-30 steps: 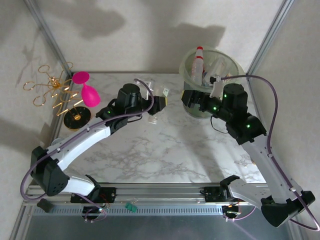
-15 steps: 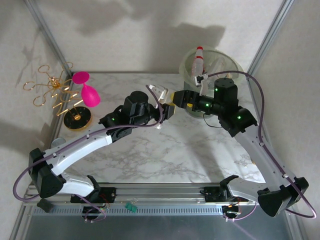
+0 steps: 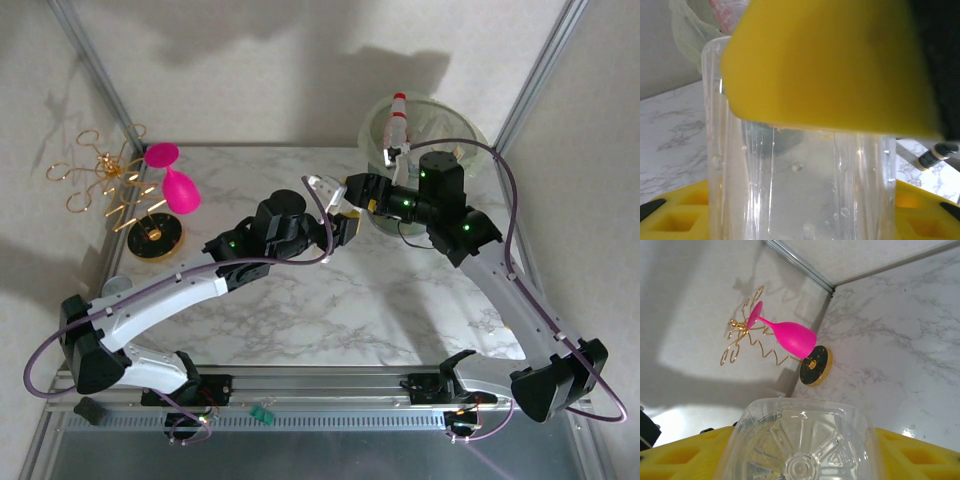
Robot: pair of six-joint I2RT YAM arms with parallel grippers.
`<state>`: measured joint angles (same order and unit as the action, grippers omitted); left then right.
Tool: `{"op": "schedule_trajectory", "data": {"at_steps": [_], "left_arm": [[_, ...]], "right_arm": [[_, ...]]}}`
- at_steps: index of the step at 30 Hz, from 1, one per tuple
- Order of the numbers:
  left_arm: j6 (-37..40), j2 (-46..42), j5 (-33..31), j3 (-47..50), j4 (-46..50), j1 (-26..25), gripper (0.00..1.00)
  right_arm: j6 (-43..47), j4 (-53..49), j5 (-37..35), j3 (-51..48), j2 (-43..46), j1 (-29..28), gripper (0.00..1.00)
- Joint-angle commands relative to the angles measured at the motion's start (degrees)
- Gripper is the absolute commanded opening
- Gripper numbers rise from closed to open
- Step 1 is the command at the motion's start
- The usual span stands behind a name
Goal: Put the plastic bottles in the bin
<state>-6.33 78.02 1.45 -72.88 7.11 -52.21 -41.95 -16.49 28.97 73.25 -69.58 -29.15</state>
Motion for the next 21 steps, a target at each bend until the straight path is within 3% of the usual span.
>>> {"op": "schedule_trajectory", "data": {"at_steps": [1, 3, 5, 8, 12, 21], "left_arm": [[0.72, 1.29, -2.24, -2.25, 0.23, -0.27, 0.42], [0.57, 1.61, -2.02, -2.78, 0.85, -0.47, 0.54], [0.0, 1.21, -1.9, -3.04, 0.81, -0.53, 0.72], [-1.17, -0.7, -1.87, -3.12, -0.14, -0.53, 0.86], [-1.85, -4.97, -1.44, -3.25, -1.4, -0.42, 0.94], [-0.94, -11.8, -5.87, 0.11, -1.46, -0.09, 0.98]], "right_arm": [[-1.03, 2.7, -0.62, 0.16, 0.41, -0.23, 0.58], [-1.18, 2.5, -1.12, 0.14, 0.58, -0.24, 0.56], [-1.41, 1.82, -2.64, 0.66, 0.91, -0.23, 0.56], [-0.6, -0.04, -5.92, 2.92, 0.91, -0.07, 0.56], [2.05, -4.88, -8.93, 11.19, -1.39, 2.26, 0.56], [2.72, -9.94, -5.87, 26.97, -10.36, 17.65, 0.54]]}}
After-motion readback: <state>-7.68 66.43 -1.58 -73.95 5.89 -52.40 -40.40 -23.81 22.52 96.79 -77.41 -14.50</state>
